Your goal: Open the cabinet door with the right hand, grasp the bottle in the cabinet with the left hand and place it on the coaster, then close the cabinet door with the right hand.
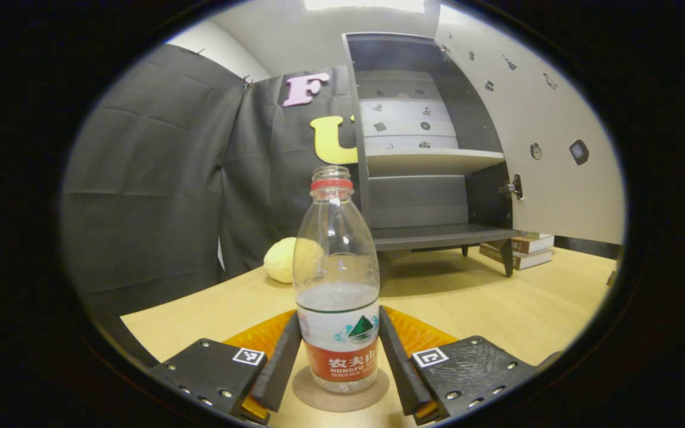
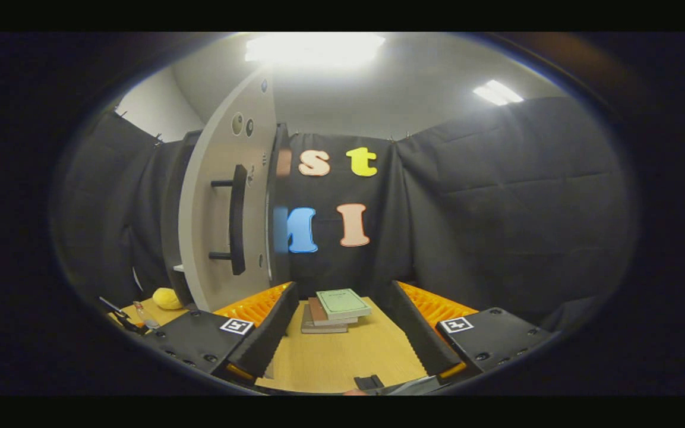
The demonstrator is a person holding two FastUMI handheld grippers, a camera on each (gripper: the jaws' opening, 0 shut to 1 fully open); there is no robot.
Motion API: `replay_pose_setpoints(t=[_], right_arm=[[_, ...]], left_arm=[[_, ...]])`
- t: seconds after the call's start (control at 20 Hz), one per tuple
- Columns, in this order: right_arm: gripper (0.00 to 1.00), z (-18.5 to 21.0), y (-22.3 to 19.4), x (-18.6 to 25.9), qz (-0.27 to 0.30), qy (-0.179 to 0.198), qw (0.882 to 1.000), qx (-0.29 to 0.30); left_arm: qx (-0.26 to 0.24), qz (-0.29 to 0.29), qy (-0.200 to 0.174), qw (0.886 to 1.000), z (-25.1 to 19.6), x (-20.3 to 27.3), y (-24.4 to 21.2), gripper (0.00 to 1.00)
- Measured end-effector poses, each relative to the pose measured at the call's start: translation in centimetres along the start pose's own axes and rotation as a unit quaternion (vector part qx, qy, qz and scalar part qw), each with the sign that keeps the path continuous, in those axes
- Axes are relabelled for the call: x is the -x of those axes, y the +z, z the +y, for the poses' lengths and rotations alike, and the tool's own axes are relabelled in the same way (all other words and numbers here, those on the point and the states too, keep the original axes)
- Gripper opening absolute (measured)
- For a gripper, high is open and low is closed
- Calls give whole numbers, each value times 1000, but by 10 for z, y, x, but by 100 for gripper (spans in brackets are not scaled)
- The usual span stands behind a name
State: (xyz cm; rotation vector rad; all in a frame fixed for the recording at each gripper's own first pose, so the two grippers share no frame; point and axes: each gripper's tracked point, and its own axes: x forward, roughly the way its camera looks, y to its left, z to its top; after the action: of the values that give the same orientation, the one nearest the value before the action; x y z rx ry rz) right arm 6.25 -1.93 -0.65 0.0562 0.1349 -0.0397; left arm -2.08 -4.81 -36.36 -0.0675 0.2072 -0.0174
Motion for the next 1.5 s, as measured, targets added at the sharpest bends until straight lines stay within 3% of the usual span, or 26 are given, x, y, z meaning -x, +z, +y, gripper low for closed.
replay_pose_setpoints(t=[0.05,0.1,0.25,0.3,0.35,0.5,0.75,0.8,0.85,1.1,1.15,1.2,1.25,1.3,1.5], right_arm=[[92,0,0,-1,0,1,1000,-3],[98,-1,0,0,1,1,1000,-5],[98,-3,1,0,-1,2,1000,-11],[92,-3,2,0,-3,2,1000,-12],[98,-3,2,0,-4,2,1000,-11],[98,-1,4,-1,-6,7,1000,-12],[98,0,8,-2,-11,12,1000,-21],[93,-1,10,-2,-13,12,1000,-24],[98,-2,11,-3,-15,10,999,-26],[98,-10,13,-11,-5,7,999,-36],[93,-12,14,-13,-3,7,999,-38],[98,-14,16,-16,-3,7,999,-42],[93,-13,17,-20,-4,10,999,-47],[98,-12,19,-25,-4,13,999,-52],[98,-14,20,-37,2,18,998,-66]], left_arm=[[-3,1,1,1000,-1,-1,0,75],[-6,3,1,1000,-1,1,0,72],[-10,13,8,1000,0,5,-4,73],[-10,18,12,1000,1,5,-5,79],[-9,24,14,1000,2,8,-7,78],[-11,32,15,999,0,15,-6,79],[-22,41,10,999,-3,31,4,81],[-22,41,10,999,-3,36,7,81],[-22,41,10,999,-3,40,13,81],[-31,37,14,999,4,65,58,81],[-34,33,14,999,6,70,71,81],[-34,27,13,999,6,75,85,81],[-35,21,13,999,8,78,98,81],[-35,15,14,999,10,80,111,81],[-35,9,24,999,12,79,159,79]])
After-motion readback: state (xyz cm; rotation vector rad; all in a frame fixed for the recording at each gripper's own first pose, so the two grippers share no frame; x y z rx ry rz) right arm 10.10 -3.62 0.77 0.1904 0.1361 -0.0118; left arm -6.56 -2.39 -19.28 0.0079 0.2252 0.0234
